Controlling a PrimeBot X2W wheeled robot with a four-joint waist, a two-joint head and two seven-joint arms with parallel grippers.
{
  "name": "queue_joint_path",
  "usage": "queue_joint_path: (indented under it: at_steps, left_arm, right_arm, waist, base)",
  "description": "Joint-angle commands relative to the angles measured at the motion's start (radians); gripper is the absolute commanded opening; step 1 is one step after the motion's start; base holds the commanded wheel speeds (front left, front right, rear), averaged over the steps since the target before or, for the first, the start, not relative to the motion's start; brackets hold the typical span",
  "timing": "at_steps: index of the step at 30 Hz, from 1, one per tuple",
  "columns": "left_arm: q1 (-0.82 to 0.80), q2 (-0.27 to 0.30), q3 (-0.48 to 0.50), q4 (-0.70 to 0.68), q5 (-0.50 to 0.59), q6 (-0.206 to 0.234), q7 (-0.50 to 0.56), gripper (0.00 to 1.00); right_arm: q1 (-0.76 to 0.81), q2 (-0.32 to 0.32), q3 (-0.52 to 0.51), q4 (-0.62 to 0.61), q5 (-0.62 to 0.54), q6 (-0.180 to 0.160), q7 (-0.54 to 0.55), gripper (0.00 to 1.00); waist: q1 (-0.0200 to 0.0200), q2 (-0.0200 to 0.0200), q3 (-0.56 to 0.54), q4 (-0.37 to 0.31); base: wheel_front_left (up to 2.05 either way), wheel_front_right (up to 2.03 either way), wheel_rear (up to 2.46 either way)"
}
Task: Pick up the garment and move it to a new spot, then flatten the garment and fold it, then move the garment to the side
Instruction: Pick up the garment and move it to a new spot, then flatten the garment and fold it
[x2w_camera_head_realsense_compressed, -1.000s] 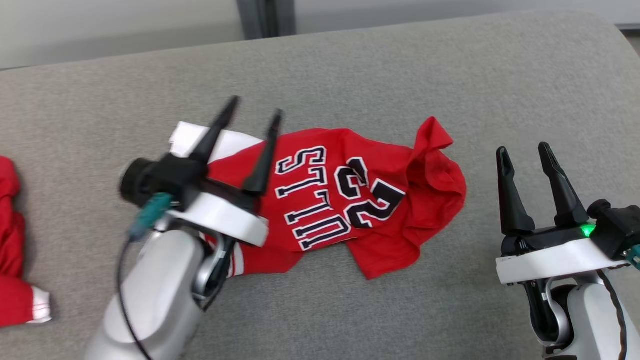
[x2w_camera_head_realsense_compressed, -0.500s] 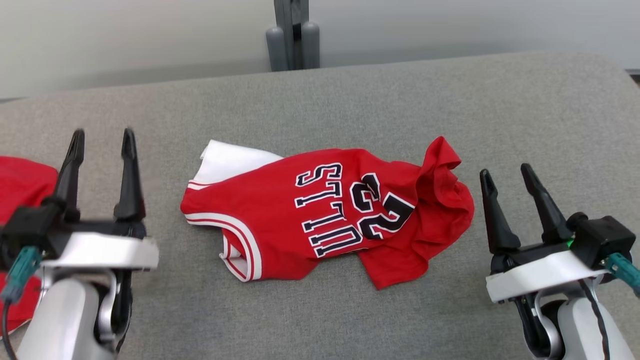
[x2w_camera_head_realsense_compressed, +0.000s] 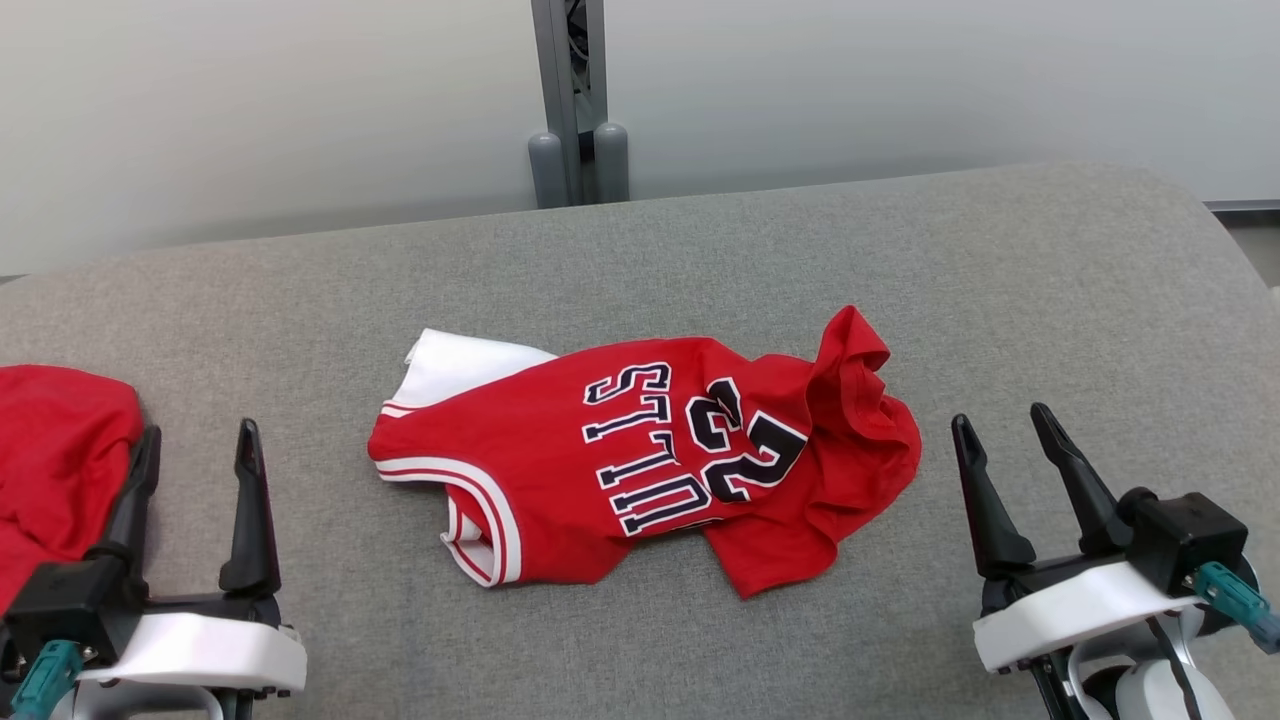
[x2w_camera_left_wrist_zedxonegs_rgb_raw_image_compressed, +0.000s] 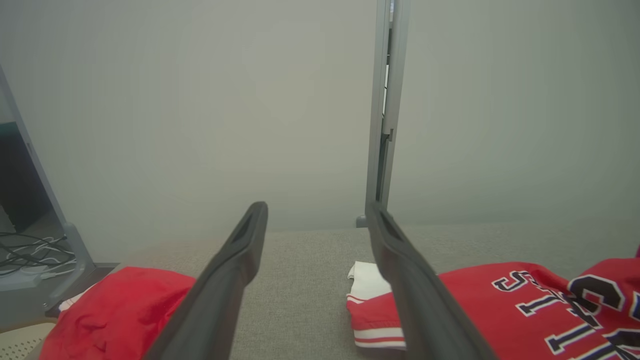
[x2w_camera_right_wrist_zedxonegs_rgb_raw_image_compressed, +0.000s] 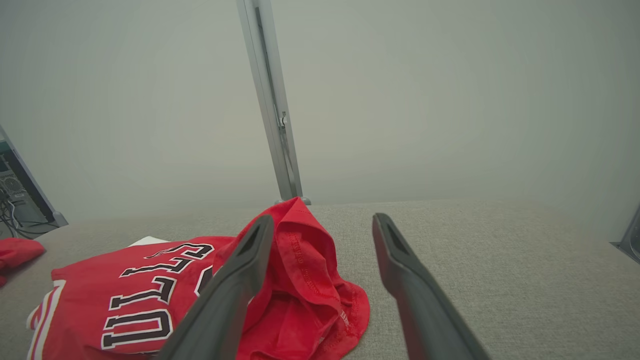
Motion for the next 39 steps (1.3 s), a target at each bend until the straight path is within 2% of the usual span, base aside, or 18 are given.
queue_joint_path:
  at_steps: [1, 8, 24, 29, 33, 39]
  left_arm:
    - [0.018, 0.003, 0.001, -0.016, -0.001, 0.008, 0.014, 1.00]
    - [0.043, 0.004, -0.011, -0.047, -0.004, 0.022, 0.042, 1.00]
    - [0.031, 0.010, -0.032, -0.052, -0.008, 0.017, 0.061, 1.00]
    - [-0.034, 0.009, -0.060, -0.045, -0.008, -0.009, 0.076, 1.00]
    - [-0.153, 0.003, -0.088, -0.003, -0.019, -0.052, 0.095, 1.00]
    - [-0.380, 0.010, -0.116, 0.192, -0.068, -0.144, 0.174, 1.00]
  right_arm:
    - [0.014, -0.008, -0.007, -0.010, -0.005, 0.002, 0.004, 1.00]
    - [0.028, -0.008, -0.017, -0.030, -0.009, 0.002, 0.019, 1.00]
    - [0.031, -0.008, -0.017, -0.041, 0.002, 0.002, 0.021, 1.00]
    - [0.030, -0.008, -0.020, -0.046, 0.007, 0.002, 0.023, 1.00]
    - [0.012, -0.008, -0.008, -0.058, 0.004, 0.002, 0.028, 1.00]
    - [-0.022, -0.008, 0.018, -0.074, 0.011, 0.002, 0.019, 1.00]
  waist:
    - [0.0000, -0.0001, -0.007, 0.004]
    - [0.0000, -0.0001, -0.020, 0.008]
    - [0.0000, -0.0001, -0.025, 0.016]
    - [0.0000, -0.0001, -0.015, 0.022]
    - [0.0000, -0.0001, 0.017, 0.010]
    - [0.0000, -0.0001, 0.090, -0.050]
  base:
    - [0.00, 0.00, 0.00]
    - [0.00, 0.00, 0.00]
    - [0.00, 0.00, 0.00]
    - [0.00, 0.00, 0.00]
    - [0.00, 0.00, 0.00]
    - [0.00, 0.00, 0.00]
